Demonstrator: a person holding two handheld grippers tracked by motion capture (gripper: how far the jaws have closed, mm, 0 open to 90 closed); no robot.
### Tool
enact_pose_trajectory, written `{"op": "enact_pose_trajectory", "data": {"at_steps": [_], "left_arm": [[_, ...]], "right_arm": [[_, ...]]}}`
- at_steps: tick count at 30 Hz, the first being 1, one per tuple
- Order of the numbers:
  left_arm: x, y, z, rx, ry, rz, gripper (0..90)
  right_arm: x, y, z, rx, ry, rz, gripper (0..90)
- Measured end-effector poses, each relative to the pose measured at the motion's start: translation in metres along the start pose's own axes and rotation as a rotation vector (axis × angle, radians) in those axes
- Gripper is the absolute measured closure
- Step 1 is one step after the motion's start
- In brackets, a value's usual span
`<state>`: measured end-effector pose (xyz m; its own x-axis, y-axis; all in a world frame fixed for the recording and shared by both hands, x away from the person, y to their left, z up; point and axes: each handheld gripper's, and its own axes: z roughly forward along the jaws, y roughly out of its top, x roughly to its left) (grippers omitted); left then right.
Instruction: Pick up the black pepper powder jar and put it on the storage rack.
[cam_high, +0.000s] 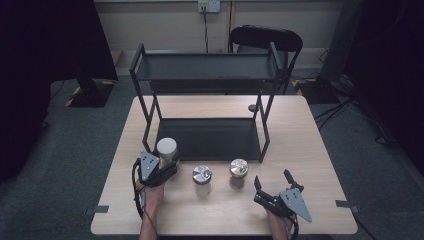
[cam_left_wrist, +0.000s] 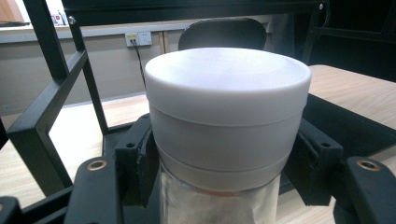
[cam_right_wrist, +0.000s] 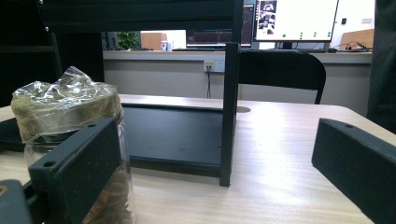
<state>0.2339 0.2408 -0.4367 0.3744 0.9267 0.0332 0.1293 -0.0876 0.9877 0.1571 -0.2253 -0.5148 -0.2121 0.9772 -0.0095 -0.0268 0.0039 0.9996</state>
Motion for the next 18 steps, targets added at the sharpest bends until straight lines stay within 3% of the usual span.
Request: {"op": "enact_pose_trajectory", "data": {"at_steps": [18], "left_arm": [[0.0,0.014,0.013,0.008,0.004,0.004,34.9]], "right_arm": [[0.0,0.0,0.0,0.0,0.002,0.0,0.3]]}}
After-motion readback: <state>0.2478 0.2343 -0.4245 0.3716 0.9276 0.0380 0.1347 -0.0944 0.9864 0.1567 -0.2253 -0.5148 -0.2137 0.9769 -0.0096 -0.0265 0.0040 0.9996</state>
